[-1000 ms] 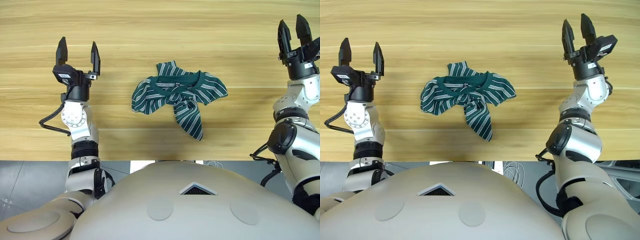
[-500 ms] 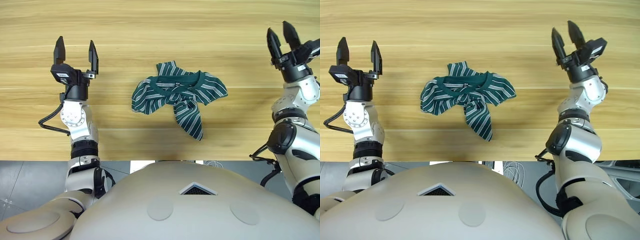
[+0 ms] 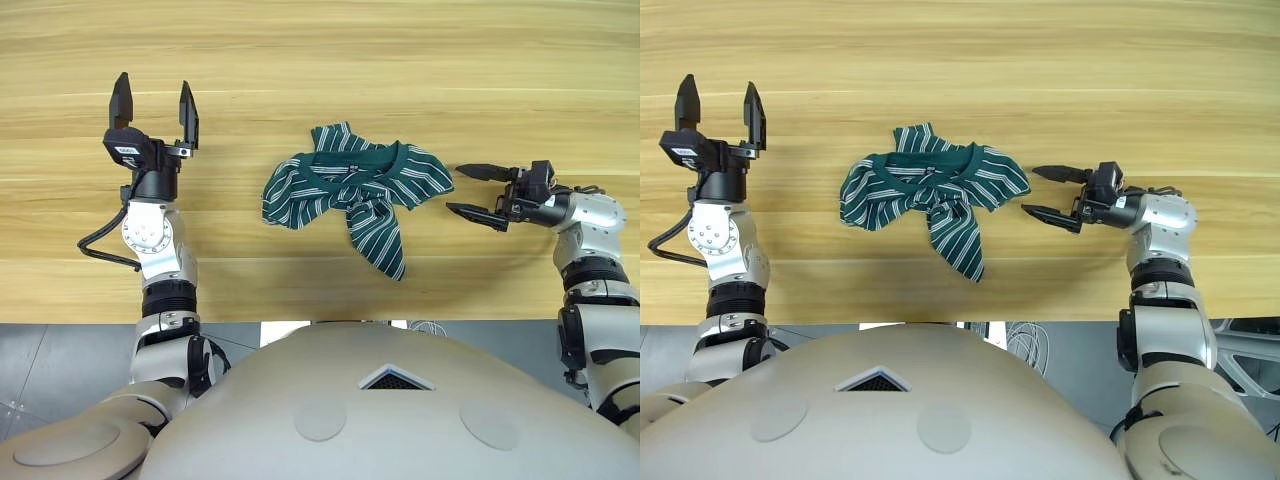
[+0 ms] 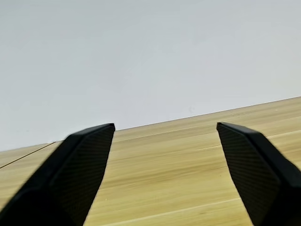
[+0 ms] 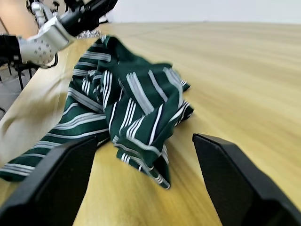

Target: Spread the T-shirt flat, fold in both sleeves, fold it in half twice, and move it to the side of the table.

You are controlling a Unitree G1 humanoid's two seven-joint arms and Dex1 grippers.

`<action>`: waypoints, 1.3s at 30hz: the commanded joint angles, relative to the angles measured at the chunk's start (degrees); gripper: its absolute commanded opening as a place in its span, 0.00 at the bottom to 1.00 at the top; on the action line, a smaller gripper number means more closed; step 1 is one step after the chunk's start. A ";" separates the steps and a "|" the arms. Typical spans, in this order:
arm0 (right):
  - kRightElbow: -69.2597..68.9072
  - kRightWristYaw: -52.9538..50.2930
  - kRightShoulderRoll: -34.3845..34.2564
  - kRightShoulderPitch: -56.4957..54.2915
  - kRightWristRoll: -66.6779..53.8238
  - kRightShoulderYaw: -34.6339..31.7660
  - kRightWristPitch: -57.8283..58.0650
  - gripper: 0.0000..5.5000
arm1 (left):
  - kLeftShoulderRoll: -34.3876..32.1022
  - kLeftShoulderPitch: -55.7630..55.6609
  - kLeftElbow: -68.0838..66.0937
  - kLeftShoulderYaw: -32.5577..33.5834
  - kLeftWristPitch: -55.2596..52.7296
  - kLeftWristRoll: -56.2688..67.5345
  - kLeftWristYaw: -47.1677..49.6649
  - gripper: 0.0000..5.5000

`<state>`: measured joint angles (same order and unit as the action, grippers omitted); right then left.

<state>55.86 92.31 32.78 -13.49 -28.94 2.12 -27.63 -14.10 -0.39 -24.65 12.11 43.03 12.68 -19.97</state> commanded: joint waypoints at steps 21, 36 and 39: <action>7.05 -0.05 -4.51 -5.39 10.32 -3.85 -5.04 0.30 | -0.82 0.02 0.02 -0.18 0.12 -1.48 -0.39 0.71; 6.45 -1.89 -5.20 -6.00 13.48 -5.14 -8.29 0.00 | -5.48 9.37 6.58 -1.22 -5.26 14.39 -19.94 0.76; 6.53 -2.22 -5.35 -5.93 13.60 -5.41 -8.64 0.00 | -9.40 16.11 12.67 -0.37 -14.11 26.15 -33.52 0.86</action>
<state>62.75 90.40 27.56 -18.32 -15.54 -2.67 -35.56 -21.03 11.99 -15.94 11.78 34.31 33.60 -46.19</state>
